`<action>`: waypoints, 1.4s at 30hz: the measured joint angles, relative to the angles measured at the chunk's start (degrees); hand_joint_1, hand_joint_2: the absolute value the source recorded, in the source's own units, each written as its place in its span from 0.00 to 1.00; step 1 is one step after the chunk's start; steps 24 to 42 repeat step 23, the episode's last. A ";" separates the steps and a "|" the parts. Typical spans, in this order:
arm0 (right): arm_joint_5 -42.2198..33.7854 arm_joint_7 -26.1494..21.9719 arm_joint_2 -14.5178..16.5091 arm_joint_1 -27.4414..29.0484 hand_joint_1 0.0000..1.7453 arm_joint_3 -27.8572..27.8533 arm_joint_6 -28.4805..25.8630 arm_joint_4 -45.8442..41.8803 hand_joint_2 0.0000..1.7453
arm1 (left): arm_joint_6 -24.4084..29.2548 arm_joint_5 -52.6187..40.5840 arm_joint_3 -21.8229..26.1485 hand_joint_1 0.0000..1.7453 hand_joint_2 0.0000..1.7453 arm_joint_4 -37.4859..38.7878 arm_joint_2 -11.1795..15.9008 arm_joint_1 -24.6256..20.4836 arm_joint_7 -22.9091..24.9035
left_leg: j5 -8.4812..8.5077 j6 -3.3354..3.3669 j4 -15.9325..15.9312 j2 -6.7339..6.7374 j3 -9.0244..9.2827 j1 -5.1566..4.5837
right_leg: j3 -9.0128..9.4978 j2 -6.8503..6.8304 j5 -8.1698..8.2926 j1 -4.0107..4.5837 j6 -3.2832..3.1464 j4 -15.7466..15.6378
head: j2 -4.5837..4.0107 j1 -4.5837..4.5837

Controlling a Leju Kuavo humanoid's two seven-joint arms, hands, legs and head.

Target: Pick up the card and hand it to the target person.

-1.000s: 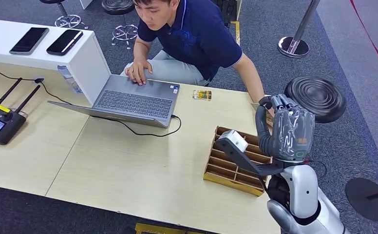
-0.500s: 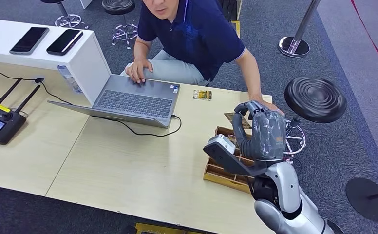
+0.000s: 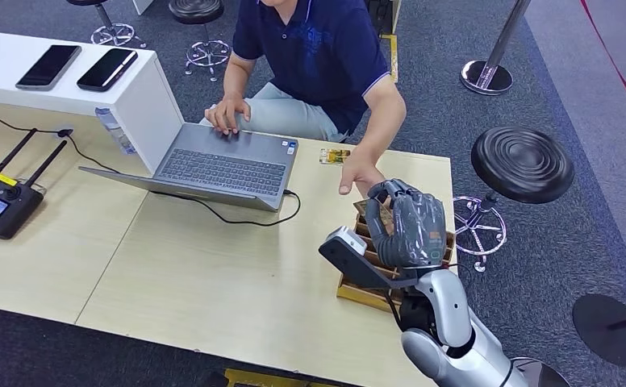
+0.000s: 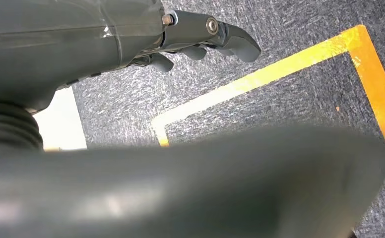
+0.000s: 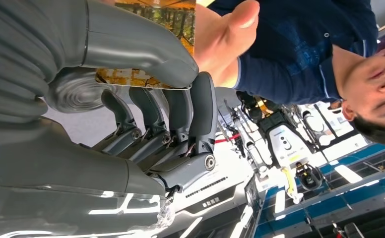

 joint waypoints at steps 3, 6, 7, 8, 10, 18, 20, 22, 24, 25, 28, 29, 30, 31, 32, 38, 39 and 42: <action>0.30 0.02 0.14 -0.02 1.00 0.26 -0.52 0.84 1.00 | -0.62 -0.66 0.00 0.00 1.00 0.00 0.00 0.00 0.35 | 0.00 0.00 0.00 0.00 0.00 0.00 | 0.00 0.00 0.00 0.00 0.00 0.00 | 0.00 0.01; 0.79 0.05 0.15 -0.02 0.84 0.52 -0.81 1.44 1.00 | -0.96 -0.72 0.00 0.00 0.25 0.00 0.00 0.00 0.33 | 0.00 0.00 0.00 0.00 0.00 0.00 | 0.00 0.00 0.00 0.00 0.00 0.00 | 0.00 0.01; 0.92 0.08 0.15 -0.02 0.59 0.63 -0.86 1.59 1.00 | -1.01 -0.60 0.00 0.00 0.00 0.00 0.00 0.00 0.25 | 0.00 0.00 0.00 0.00 0.00 0.00 | 0.00 0.00 0.00 0.00 0.00 0.00 | 0.00 0.01; 1.02 0.13 0.15 -0.02 0.34 0.73 -0.90 1.74 1.00 | -1.04 -0.43 0.00 0.00 0.00 0.00 0.00 0.01 0.14 | 0.00 0.00 0.00 0.00 0.00 0.00 | 0.00 0.00 0.00 0.00 0.00 0.00 | 0.00 0.01; 1.15 0.26 0.15 -0.02 0.00 0.87 -0.93 2.04 1.00 | -1.02 0.03 0.00 0.00 0.00 0.00 0.00 0.02 -0.04 | 0.00 0.00 0.00 0.01 0.00 0.00 | 0.00 0.01 0.00 0.00 0.00 0.00 | 0.00 0.01; 0.46 1.27 0.01 0.16 0.00 0.91 -1.31 2.49 1.00 | -0.28 0.48 0.00 0.00 0.00 0.00 0.00 0.20 -0.15 | 0.00 0.00 0.00 0.01 0.03 0.00 | 0.00 0.02 0.00 0.00 0.00 0.00 | 0.00 0.01; -0.27 1.52 -0.09 0.48 0.00 0.81 -1.88 2.48 1.00 | -0.15 0.52 0.00 0.00 0.00 0.00 0.00 0.34 -0.24 | 0.00 0.00 0.01 0.02 0.04 0.00 | -0.01 0.02 0.00 0.00 0.00 0.00 | 0.00 0.01; -1.10 1.78 -0.28 1.03 0.00 0.61 -2.53 2.38 1.00 | -0.07 0.56 0.00 0.00 0.00 0.00 0.01 0.48 -0.33 | 0.00 0.00 0.01 0.02 0.04 0.00 | -0.01 0.02 0.00 0.00 0.00 -0.01 | 0.00 0.01; -1.30 1.85 -0.34 1.18 0.00 0.55 -2.69 2.35 1.00 | -0.04 0.57 0.00 0.00 0.00 0.00 0.01 0.51 -0.34 | 0.00 0.00 0.01 0.02 0.04 0.00 | -0.01 0.02 0.00 0.00 0.00 -0.01 | 0.00 0.01; -1.30 1.85 -0.34 1.18 0.00 0.55 -2.69 2.35 1.00 | -0.04 0.57 0.00 0.00 0.00 0.00 0.01 0.51 -0.34 | 0.00 0.00 0.01 0.02 0.04 0.00 | -0.01 0.02 0.00 0.00 0.00 -0.01 | 0.00 0.01; -1.30 1.85 -0.34 1.18 0.00 0.55 -2.69 2.35 1.00 | -0.04 0.57 0.00 0.00 0.00 0.00 0.01 0.51 -0.34 | 0.00 0.00 0.01 0.02 0.04 0.00 | -0.01 0.02 0.00 0.00 0.00 -0.01 | 0.00 0.01; -1.30 1.85 -0.34 1.18 0.00 0.55 -2.69 2.35 1.00 | -0.04 0.57 0.00 0.00 0.00 0.00 0.01 0.51 -0.34 | 0.00 0.00 0.01 0.02 0.04 0.00 | -0.01 0.02 0.00 0.00 0.00 -0.01 | 0.00 0.01; -1.30 1.85 -0.34 1.18 0.00 0.55 -2.69 2.35 1.00 | -0.04 0.57 0.00 0.00 0.00 0.00 0.01 0.51 -0.34 | 0.00 0.00 0.01 0.02 0.04 0.00 | -0.01 0.02 0.00 0.00 0.00 -0.01 | 0.00 0.01; -1.30 1.85 -0.34 1.18 0.00 0.55 -2.69 2.35 1.00 | -0.04 0.57 0.00 0.00 0.00 0.00 0.01 0.51 -0.34 | 0.00 0.00 0.01 0.02 0.04 0.00 | -0.01 0.02 0.00 0.00 0.00 -0.01 | 0.00 0.01; -1.30 1.85 -0.34 1.18 0.00 0.55 -2.69 2.35 1.00 | -0.04 0.57 0.00 0.00 0.00 0.00 0.01 0.51 -0.34 | 0.00 0.00 0.01 0.02 0.04 0.00 | -0.01 0.02 0.00 0.00 0.00 -0.01 | 0.00 0.01; -1.30 1.85 -0.34 1.18 0.00 0.55 -2.69 2.35 1.00 | -0.04 0.57 0.00 0.00 0.00 0.00 0.01 0.51 -0.34 | 0.00 0.00 0.01 0.02 0.04 0.00 | -0.01 0.02 0.00 0.00 0.00 -0.01 | 0.00 0.01; -1.30 1.85 -0.34 1.18 0.00 0.55 -2.69 2.35 1.00 | -0.04 0.57 0.00 0.00 0.00 0.00 0.01 0.51 -0.34 | 0.00 0.00 0.01 0.02 0.04 0.00 | -0.01 0.02 0.00 0.00 0.00 -0.01 | 0.00 0.01; -1.30 1.85 -0.34 1.18 0.00 0.55 -2.69 2.35 1.00 | -0.04 0.57 0.00 0.00 0.00 0.00 0.01 0.51 -0.34 | 0.00 0.00 0.01 0.02 0.04 0.00 | -0.01 0.02 0.00 0.00 0.00 -0.01 | 0.00 0.01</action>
